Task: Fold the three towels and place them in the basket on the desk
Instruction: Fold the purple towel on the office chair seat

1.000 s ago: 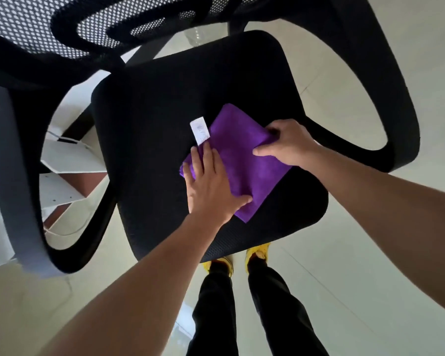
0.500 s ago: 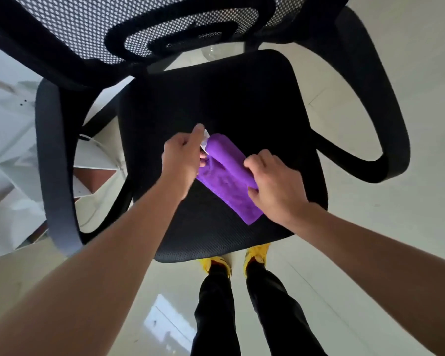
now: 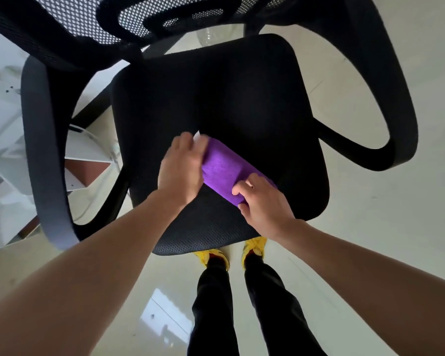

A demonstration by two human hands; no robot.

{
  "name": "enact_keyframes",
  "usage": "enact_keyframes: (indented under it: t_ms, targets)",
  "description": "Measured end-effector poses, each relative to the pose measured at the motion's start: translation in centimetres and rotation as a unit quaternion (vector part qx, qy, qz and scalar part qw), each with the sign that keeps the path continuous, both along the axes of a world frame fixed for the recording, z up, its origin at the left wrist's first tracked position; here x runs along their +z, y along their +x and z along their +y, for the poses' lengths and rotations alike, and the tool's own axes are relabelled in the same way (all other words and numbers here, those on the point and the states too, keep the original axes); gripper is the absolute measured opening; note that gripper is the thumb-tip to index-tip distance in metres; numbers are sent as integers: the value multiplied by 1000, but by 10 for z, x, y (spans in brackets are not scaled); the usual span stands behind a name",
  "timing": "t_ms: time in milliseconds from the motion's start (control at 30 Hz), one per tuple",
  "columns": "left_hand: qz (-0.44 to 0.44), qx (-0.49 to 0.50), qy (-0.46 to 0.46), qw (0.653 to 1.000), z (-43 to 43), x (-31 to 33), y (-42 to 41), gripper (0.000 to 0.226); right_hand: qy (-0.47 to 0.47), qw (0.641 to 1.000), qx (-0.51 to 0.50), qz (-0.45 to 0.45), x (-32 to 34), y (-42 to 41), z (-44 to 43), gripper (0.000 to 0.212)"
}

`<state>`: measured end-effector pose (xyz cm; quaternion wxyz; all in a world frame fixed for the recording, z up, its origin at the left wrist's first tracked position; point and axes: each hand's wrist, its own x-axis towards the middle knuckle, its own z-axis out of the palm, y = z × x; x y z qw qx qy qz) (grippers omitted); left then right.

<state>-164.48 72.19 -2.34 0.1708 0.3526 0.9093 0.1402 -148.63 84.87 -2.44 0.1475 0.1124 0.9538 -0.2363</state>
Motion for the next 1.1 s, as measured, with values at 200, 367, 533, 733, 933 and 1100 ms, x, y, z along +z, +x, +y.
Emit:
enact_keyframes:
  t_ms: [200,367,533,733,933,1100]
  targets:
    - [50,-214,-31,975,-2,-13,-3,76,1,1000,-1,11,-11,4,1,30]
    - [-2,-217,-60,974,1,-20,-6,85,11,1000,-13,16,-25,4,0,27]
    - [-62,-242,-68,966,2,-28,-17,82,23,999,-39,-19,-31,0,-3,25]
    - [-101,-243,-142,954,32,5,-37,54,-99,983,-152,-35,-2,-8,7,17]
    - [15,-362,-194,912,55,14,-40,88,-14,976,-196,-95,9,16,18,79]
    - [-17,-393,-242,887,55,9,-27,94,-30,968,-234,-88,-4,20,-1,87]
